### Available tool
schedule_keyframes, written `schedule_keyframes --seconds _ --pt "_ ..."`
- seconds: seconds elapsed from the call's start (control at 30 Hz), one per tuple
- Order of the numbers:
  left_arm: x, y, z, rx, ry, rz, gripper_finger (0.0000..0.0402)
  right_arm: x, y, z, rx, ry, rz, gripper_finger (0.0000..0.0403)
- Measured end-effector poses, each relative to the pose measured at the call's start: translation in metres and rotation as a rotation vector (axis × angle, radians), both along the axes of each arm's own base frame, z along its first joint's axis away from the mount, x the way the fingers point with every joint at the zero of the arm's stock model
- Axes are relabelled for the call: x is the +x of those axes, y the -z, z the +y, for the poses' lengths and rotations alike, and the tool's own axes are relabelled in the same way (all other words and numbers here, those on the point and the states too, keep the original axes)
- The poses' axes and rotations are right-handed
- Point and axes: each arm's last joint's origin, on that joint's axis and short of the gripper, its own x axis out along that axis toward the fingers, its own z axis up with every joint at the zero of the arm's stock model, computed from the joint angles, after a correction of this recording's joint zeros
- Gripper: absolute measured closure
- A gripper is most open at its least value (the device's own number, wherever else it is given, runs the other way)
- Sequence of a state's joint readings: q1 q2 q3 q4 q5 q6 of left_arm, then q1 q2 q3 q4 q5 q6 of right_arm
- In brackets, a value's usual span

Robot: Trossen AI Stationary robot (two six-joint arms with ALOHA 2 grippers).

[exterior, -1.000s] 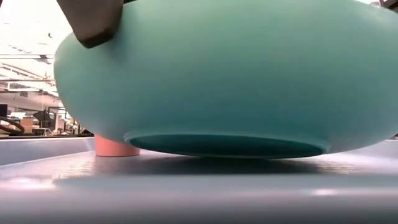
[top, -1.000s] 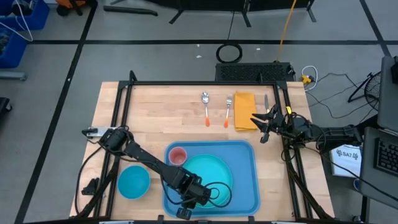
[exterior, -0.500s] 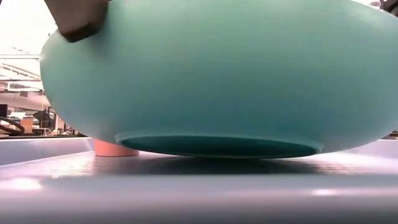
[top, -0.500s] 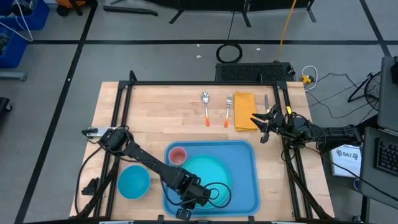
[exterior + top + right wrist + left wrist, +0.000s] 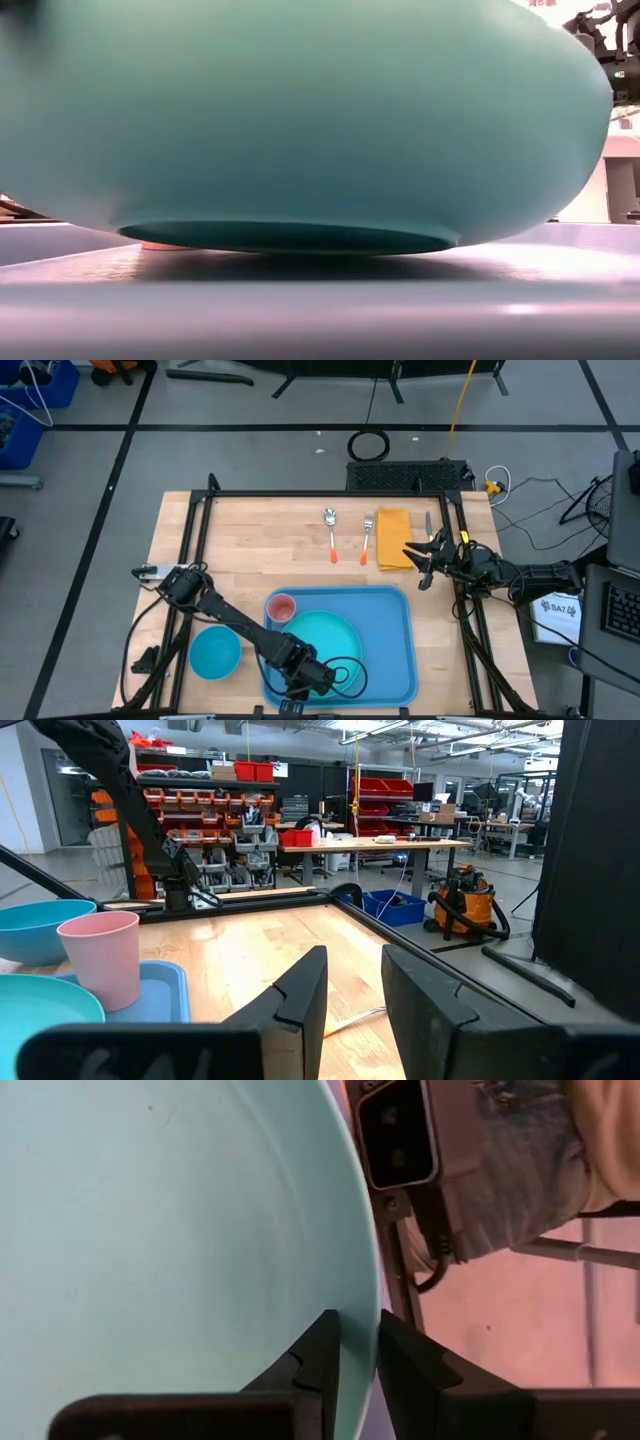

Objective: Set up tray
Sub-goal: Put the light blue plate on the blue serving tray

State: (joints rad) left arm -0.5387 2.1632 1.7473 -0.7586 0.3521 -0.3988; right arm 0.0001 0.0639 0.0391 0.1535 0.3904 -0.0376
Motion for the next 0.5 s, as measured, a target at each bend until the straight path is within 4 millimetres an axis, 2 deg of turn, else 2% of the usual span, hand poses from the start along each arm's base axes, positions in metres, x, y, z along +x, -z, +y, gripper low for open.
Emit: schedule_keyframes --seconds 0.5 --pt "-0.002 0.009 -0.001 -0.074 0.012 0.030 0.0337 0.000 0.000 0.000 0.000 0.000 -0.001 0.0314"
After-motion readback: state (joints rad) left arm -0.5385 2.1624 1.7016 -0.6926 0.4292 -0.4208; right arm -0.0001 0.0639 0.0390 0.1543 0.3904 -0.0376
